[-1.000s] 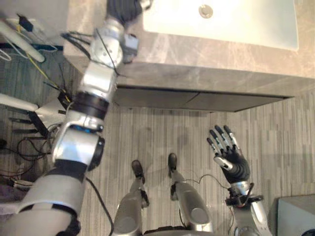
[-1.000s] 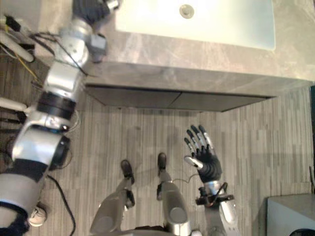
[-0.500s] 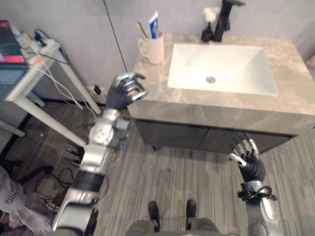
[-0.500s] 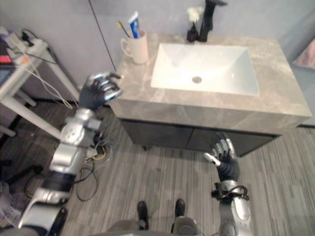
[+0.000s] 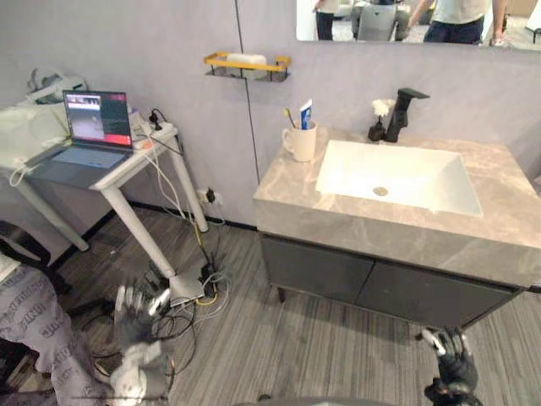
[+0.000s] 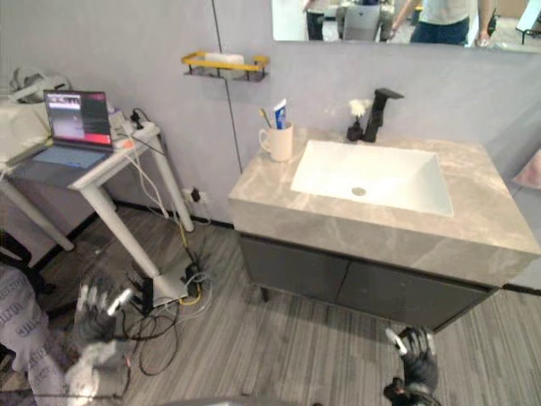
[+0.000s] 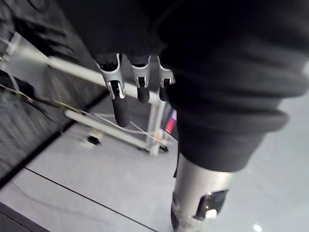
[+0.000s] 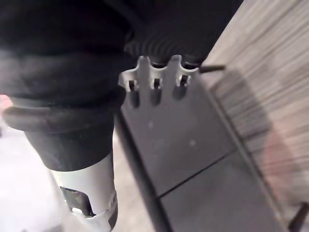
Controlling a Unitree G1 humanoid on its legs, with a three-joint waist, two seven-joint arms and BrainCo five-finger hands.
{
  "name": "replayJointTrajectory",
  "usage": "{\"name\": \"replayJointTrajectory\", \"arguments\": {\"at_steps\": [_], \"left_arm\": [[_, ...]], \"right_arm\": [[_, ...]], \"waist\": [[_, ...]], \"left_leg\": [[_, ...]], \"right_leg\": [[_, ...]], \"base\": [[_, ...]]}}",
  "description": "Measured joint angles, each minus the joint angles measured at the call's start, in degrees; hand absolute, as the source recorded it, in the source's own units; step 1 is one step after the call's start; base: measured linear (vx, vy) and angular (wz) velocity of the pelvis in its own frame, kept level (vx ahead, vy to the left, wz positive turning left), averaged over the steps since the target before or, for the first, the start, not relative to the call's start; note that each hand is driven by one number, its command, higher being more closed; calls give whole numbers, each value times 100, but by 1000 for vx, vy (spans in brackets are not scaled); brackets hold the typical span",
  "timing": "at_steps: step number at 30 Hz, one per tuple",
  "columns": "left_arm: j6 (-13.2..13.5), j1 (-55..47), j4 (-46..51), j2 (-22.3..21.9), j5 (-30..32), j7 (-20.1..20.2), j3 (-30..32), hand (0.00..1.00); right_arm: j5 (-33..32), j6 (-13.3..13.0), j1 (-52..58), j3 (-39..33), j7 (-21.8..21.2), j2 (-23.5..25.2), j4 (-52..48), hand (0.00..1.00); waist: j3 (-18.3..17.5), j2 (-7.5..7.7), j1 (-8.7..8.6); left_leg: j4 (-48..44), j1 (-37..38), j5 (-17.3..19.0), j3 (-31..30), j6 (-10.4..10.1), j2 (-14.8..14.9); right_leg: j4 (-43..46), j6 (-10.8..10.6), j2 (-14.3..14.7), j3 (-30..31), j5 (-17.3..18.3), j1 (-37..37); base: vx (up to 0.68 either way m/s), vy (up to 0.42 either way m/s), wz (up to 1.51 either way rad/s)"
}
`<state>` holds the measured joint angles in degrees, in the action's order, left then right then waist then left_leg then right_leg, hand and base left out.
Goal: Organize washtable
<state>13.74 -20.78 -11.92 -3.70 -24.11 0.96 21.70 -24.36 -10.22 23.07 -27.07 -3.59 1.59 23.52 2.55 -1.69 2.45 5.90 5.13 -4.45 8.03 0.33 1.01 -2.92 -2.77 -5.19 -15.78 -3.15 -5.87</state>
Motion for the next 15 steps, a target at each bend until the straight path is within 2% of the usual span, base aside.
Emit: {"name": "replayJointTrajectory", "arguments": {"at_steps": [2,6,8,10,13,14,15], "left_arm": [[49,-51,-928,-70,371,-196,9,0],[37,-42,-2756,-104,516,-365,119,0],[-74,-48,-3921,-105,882,-403,145,0],[-132,-60,-4250,-31,1009,-440,182,0],[-234,39,-4530,86,1607,-441,273,0],[-278,127,-4684,210,1777,-347,286,0],[-404,187,-4843,292,1967,-269,268,0]], "right_arm": [[36,1,18,5,23,27,680,0],[245,1,32,-29,127,30,1943,0],[322,37,-29,-251,164,64,2841,0],[400,66,-24,-288,217,83,3219,0],[472,156,-22,-289,210,83,3474,0],[473,179,-62,-244,197,147,3524,0],[478,187,-108,-160,129,92,3588,0]], "waist": [[-2,5,-13],[-4,68,-16],[3,99,-21],[16,103,-17],[22,114,-47],[8,239,-97],[33,233,-97]], "left_leg": [[0,-3,0,7,0,7],[0,-2,0,-1,0,-3],[1,0,0,-11,0,-17],[1,-1,-1,-19,-1,-23],[3,-34,36,-32,-52,-73],[-125,-38,59,30,-36,-231],[-618,-83,223,137,23,-172]], "right_leg": [[40,-55,-2,-3,40,11],[76,-78,-15,13,57,11],[76,-78,-38,20,58,5],[74,-85,-46,17,62,10],[46,-112,-90,30,80,31],[-36,-124,-214,104,77,83],[-71,-171,-217,178,59,83]], "base": [[-48,23,5],[-20,26,6],[-7,39,2],[-14,34,9],[-27,60,8],[101,81,-18],[140,66,-30]]}}
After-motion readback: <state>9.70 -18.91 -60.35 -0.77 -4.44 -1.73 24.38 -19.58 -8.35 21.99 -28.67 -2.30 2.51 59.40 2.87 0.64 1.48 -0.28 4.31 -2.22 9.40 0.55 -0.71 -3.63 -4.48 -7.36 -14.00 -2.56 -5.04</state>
